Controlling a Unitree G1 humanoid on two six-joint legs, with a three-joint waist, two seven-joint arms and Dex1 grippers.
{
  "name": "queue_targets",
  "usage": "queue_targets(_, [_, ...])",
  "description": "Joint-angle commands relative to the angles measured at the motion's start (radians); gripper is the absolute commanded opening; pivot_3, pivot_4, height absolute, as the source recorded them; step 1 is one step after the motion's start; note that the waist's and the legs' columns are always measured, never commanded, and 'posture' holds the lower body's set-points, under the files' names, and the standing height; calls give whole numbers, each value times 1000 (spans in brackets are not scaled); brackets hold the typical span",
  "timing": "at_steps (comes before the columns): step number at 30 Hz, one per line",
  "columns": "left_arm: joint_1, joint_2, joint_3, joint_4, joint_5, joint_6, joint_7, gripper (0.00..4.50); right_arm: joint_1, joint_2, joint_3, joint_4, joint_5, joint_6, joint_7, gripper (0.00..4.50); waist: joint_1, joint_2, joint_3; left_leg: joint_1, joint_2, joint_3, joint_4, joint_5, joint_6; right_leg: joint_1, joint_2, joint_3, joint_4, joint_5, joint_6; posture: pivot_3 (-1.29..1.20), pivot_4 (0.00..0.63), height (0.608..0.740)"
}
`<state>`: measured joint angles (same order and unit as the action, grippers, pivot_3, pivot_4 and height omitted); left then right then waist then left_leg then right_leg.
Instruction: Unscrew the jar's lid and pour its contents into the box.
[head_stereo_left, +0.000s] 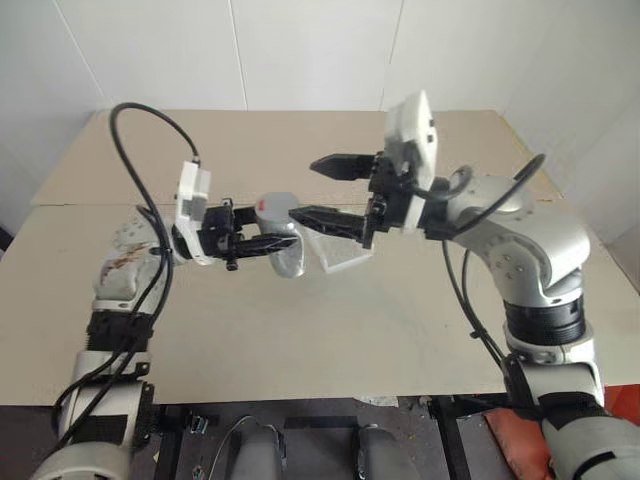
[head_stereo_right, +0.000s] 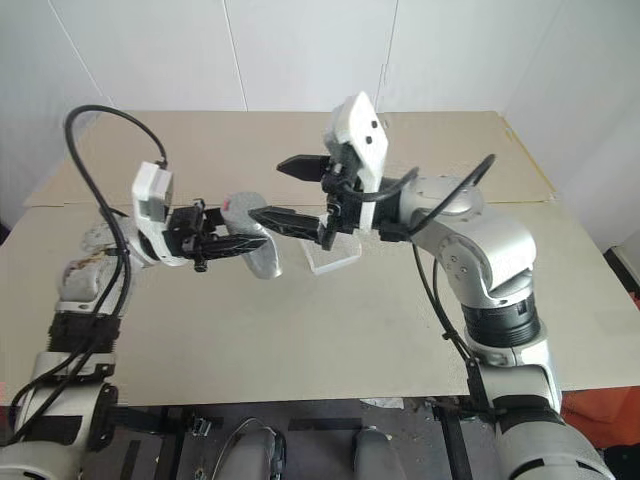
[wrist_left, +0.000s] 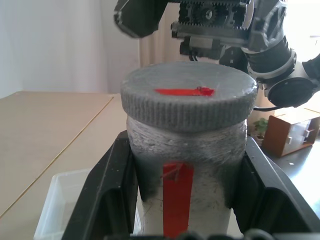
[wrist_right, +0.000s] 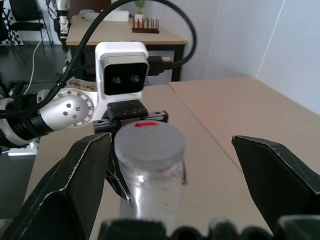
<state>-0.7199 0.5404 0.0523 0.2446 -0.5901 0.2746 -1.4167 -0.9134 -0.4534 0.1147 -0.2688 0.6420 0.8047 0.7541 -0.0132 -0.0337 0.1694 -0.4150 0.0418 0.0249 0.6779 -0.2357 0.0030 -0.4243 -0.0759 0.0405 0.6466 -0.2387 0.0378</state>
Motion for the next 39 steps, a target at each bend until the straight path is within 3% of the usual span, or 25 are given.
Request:
queue_targets(1, [-51, -18, -5, 12, 2, -41, -36, 2082, -52, 22, 5, 6, -11, 5, -12, 4500, 0, 0, 0, 0, 0, 0, 0, 0, 0, 0, 0, 0, 0, 0, 0, 0, 150, 740])
queue_targets(14, [-70, -25, -11, 33, 21, -47, -78, 2082, -67, 62, 34, 32, -47, 2, 6, 4500, -4, 0, 0, 0, 0, 0, 0, 0, 0, 0, 0, 0, 0, 0, 0, 0, 150, 740])
queue_targets(19, [-74, -29, -11, 38, 30, -46, -81, 2082, -64, 58, 51, 31, -58, -5, 35, 3247, -4, 0, 0, 0, 0, 0, 0, 0, 0, 0, 1, 0, 0, 0, 0, 0, 150, 740])
queue_targets(28, [-83, -33, -12, 47, 42, -50, -83, 2082, -61, 69, 63, 27, -75, -21, 47, 3247, -4, 0, 0, 0, 0, 0, 0, 0, 0, 0, 0, 0, 0, 0, 0, 0, 150, 740])
queue_targets(31, [-84, -33, -13, 48, 45, -53, -85, 2082, -59, 74, 65, 31, -89, -29, 45, 3808, -4, 0, 0, 0, 1, 0, 0, 0, 0, 0, 1, 0, 0, 0, 0, 0, 150, 740])
queue_targets(33, [-85, -33, -13, 48, 48, -54, -85, 2082, -59, 77, 67, 36, -100, -36, 46, 4459, -4, 0, 0, 0, 0, 0, 0, 0, 0, 0, 1, 0, 0, 0, 0, 0, 150, 740])
queue_targets(39, [-86, -32, -13, 47, 53, -60, -85, 2082, -57, 90, 67, 41, -117, -48, 53, 4459, -4, 0, 0, 0, 1, 0, 0, 0, 0, 0, 1, 0, 0, 0, 0, 0, 150, 740])
